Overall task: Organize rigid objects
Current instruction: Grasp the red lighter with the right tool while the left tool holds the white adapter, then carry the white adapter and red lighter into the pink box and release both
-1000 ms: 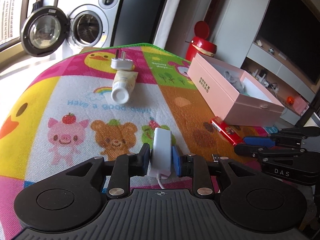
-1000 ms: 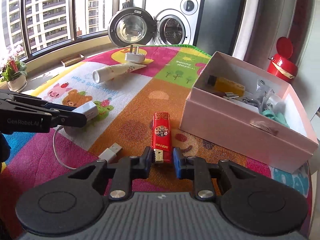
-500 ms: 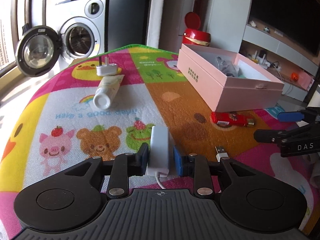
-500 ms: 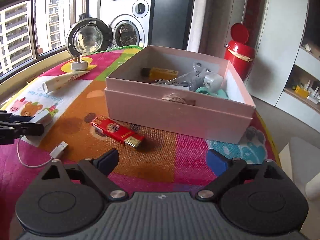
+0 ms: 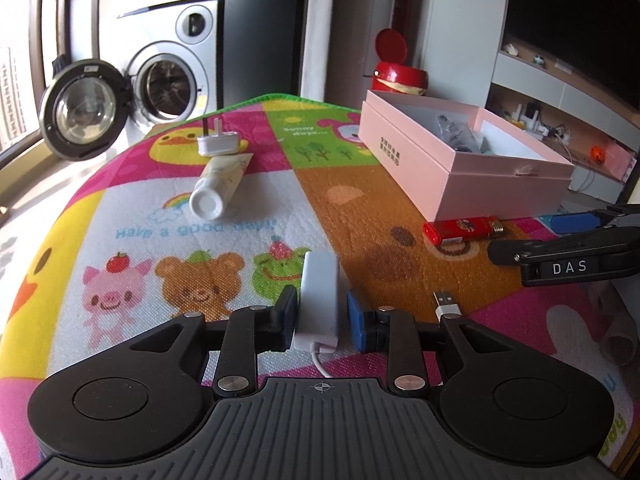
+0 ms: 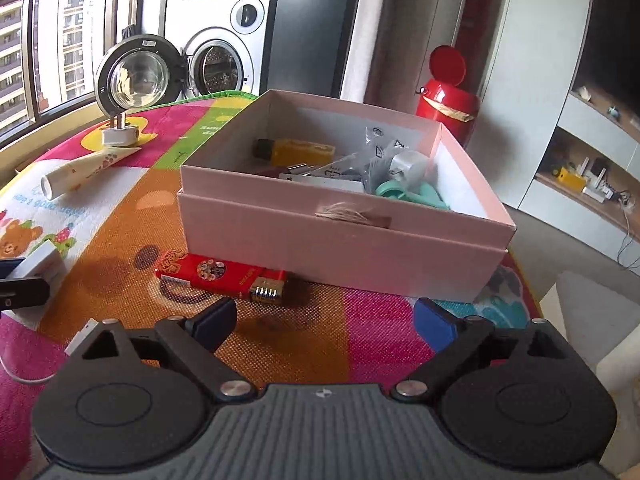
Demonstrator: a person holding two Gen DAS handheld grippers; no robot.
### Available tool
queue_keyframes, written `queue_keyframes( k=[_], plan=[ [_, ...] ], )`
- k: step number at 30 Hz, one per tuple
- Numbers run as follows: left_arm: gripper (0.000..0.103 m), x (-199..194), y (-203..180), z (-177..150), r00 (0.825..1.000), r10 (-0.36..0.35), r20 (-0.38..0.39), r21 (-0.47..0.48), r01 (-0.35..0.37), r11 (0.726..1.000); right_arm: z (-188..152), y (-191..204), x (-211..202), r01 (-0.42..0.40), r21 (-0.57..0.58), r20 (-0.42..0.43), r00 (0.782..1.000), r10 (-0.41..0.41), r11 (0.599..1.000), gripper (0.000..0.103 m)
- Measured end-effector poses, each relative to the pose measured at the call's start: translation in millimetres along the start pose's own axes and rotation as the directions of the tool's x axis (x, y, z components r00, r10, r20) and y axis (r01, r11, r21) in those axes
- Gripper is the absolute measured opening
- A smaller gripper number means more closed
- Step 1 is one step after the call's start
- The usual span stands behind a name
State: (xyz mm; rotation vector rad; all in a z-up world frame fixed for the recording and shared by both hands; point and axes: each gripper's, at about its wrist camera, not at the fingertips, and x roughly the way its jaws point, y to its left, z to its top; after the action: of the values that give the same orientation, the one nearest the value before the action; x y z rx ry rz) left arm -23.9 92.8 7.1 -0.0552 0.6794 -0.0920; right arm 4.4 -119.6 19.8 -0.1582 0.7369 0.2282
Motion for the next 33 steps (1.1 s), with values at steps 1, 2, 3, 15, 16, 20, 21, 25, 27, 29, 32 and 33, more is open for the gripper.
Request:
queue_keyframes(
  k=[1,2,3,15,16,20,21,25,27,29,32,33],
  plan=[
    [0.03,0,1,0,1.0,-0.002,0.001,-0.005,0.002,1.0,0,2,1,-0.029,0.013,-0.015,0.999,0.029,1.0,0.099],
    [0.03,0,1,0,1.0,-0.004,0.002,-0.007,0.004,1.0,0,6,3,-0.05,0.024,-0.029,0.998,0.051,0.998,0.099],
    [0.03,-1,1,-1,1.0,-0.004,0.003,-0.008,0.004,1.0,1,11,4,-0.054,0.025,-0.032,0.998,0.055,0.998,0.1],
    [0.03,-2,2,-1,1.0,-0.002,0.004,-0.01,0.002,1.0,25,39,30,-0.055,0.037,-0.035,0.998,0.056,0.998,0.1],
    [0.03,-2,2,-1,1.0,-0.002,0.004,-0.009,0.002,1.0,25,39,28,-0.064,0.028,-0.027,0.998,0.065,0.998,0.094],
    [0.03,-3,0,-1,1.0,0.002,0.003,0.008,-0.002,1.0,20,38,20,-0.086,-0.021,-0.014,0.996,0.086,0.996,0.083],
    [0.03,-3,-1,-1,1.0,0.005,0.003,0.019,-0.005,1.0,18,36,17,-0.089,-0.026,-0.012,0.996,0.089,0.996,0.083],
    [0.025,-5,-5,-2,1.0,0.01,0.005,0.041,-0.01,0.999,12,30,6,-0.083,-0.055,-0.019,0.996,0.083,0.995,0.083],
    [0.025,-7,-8,-3,1.0,-0.006,-0.002,0.063,0.006,0.998,6,24,-6,-0.09,-0.068,-0.02,0.996,0.089,0.994,0.083],
    [0.025,-10,-12,-4,0.999,-0.045,-0.015,0.093,0.047,0.995,2,17,-19,-0.09,-0.079,-0.009,0.996,0.089,0.993,0.083],
    [0.025,-17,-22,-3,0.991,-0.131,-0.041,0.122,0.135,0.983,-3,-1,-47,-0.067,-0.093,0.045,0.996,0.071,0.993,0.083],
    [0.025,-20,-26,1,0.987,-0.158,-0.037,0.131,0.161,0.978,-3,-7,-56,-0.052,-0.09,0.068,0.996,0.058,0.995,0.083]
  ],
)
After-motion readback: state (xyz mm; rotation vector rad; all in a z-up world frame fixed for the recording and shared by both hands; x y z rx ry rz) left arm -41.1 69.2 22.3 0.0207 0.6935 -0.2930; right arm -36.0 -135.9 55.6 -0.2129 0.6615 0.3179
